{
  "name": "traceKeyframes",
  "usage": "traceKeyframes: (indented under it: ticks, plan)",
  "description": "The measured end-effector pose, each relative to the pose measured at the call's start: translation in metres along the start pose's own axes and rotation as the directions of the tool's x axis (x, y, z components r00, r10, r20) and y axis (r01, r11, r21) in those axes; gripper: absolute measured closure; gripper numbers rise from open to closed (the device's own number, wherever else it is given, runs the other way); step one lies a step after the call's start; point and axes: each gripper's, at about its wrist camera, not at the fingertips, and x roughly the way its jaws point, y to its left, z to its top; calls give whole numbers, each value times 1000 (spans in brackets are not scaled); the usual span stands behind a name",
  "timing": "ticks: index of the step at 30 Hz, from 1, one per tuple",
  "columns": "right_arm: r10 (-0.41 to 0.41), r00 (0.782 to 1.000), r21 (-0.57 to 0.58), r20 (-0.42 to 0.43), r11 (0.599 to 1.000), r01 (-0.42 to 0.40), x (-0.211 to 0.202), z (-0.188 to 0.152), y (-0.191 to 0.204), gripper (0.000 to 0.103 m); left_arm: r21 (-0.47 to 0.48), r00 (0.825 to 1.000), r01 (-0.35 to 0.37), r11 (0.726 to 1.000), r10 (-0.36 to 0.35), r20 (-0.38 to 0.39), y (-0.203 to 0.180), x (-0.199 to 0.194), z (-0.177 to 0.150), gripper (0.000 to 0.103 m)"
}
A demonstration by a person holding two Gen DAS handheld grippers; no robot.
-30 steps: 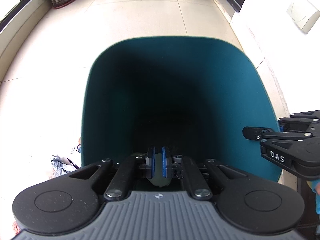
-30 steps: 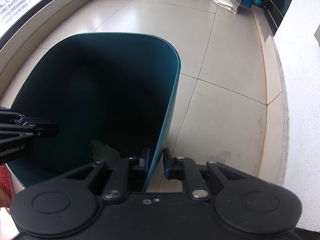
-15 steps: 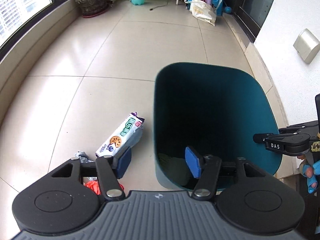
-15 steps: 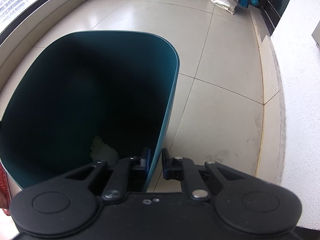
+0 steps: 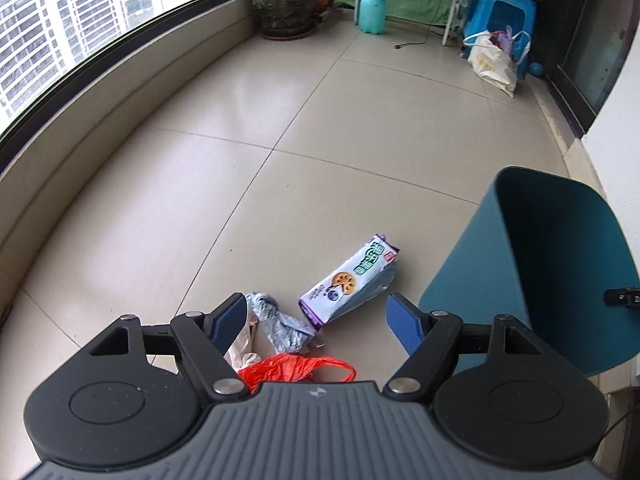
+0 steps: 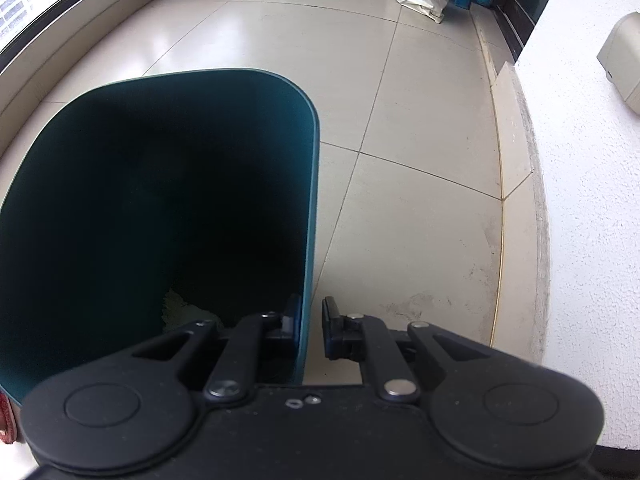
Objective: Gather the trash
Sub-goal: 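Move the left gripper back down to the red plastic bag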
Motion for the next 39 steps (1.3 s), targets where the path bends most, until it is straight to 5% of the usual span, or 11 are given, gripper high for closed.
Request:
traceKeyframes:
  ticks: [5,18,31,39]
  plan:
    - [8,1000,2,-1,1000,-8,0,-3,1,93,-87,994,-88,992,82,-66,28,41,-20,27]
    - [0,1000,-37,-20,999,0,0,5,7,98,-194,979,-139,971,105,-174,66,103,-61,27]
    - [-17,998,-60,-54,998,14,16,6,8,97,-231,896,-209,950,91,-434,95,200,-122,27]
    - [-21,997,-73,-78,997,15,23,9,8,97,-219,898,-177,960,66,-435,91,222,-127,27]
